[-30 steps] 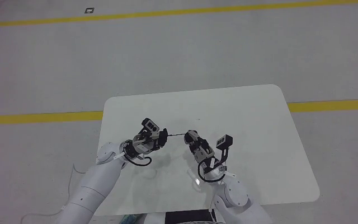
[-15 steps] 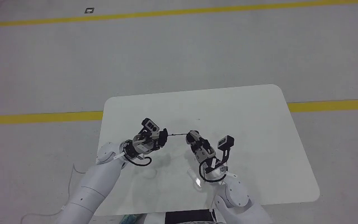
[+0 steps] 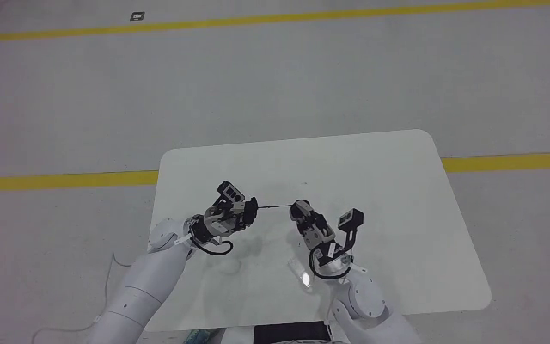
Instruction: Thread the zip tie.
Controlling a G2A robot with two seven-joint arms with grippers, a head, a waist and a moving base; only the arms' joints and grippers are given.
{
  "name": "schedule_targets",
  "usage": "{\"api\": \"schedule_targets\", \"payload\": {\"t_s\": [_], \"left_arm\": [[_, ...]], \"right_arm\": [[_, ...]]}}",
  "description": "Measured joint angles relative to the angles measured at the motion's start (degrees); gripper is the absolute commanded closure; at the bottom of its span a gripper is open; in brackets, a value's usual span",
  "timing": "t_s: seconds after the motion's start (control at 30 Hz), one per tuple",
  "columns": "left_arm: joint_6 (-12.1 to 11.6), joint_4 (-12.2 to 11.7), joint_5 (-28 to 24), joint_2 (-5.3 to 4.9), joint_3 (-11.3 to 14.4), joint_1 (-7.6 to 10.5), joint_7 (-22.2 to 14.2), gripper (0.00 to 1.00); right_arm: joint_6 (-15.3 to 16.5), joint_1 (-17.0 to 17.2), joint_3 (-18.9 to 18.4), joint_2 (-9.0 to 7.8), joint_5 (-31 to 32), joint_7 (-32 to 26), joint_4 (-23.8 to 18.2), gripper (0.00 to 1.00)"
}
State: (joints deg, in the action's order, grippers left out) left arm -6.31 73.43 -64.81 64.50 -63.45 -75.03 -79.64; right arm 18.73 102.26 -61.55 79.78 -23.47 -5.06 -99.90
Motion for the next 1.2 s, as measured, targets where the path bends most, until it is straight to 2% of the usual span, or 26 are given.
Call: {"api": "schedule_targets", "payload": {"t_s": [0.23, 0.27, 0.3, 0.33, 0.37, 0.4, 0.67, 0.83, 1.2], "left_arm": [[0.00, 0.00, 0.00, 0.00, 0.00, 0.00, 0.00, 1.00], [0.00, 0.00, 0.00, 0.00, 0.00, 0.00, 0.00, 1.00], [0.00, 0.00, 0.00, 0.00, 0.00, 0.00, 0.00, 1.00], [0.00, 0.00, 0.00, 0.00, 0.00, 0.00, 0.00, 1.00], [0.00, 0.00, 0.00, 0.00, 0.00, 0.00, 0.00, 1.00], [0.00, 0.00, 0.00, 0.00, 0.00, 0.00, 0.00, 1.00], [0.00, 0.00, 0.00, 0.00, 0.00, 0.00, 0.00, 1.00], [0.00, 0.00, 0.00, 0.00, 0.00, 0.00, 0.00, 1.00], [0.00, 0.00, 0.00, 0.00, 0.00, 0.00, 0.00, 1.00]], "right_arm": [[-0.20, 0.08, -0.03, -0.06, -0.04, 0.04, -0.08, 1.00], [-0.39, 0.08, -0.02, -0.07, -0.08, 0.03, -0.04, 0.70], [-0.54, 0.07, -0.02, -0.07, -0.12, 0.06, 0.00, 0.59], [-0.69, 0.05, -0.02, -0.08, -0.20, 0.13, 0.04, 0.39], [-0.84, 0.02, -0.03, -0.08, -0.32, 0.22, 0.09, 0.09], [-0.93, -0.01, -0.06, -0.08, -0.39, 0.27, 0.14, 0.00], [-4.03, -0.09, -0.42, -0.11, -1.61, 1.68, 0.48, 0.00], [-5.01, 0.16, -1.71, -0.26, -1.67, 3.02, -1.42, 0.00], [-5.11, 0.19, -1.80, -0.27, -1.59, 3.04, -1.58, 0.00]]}}
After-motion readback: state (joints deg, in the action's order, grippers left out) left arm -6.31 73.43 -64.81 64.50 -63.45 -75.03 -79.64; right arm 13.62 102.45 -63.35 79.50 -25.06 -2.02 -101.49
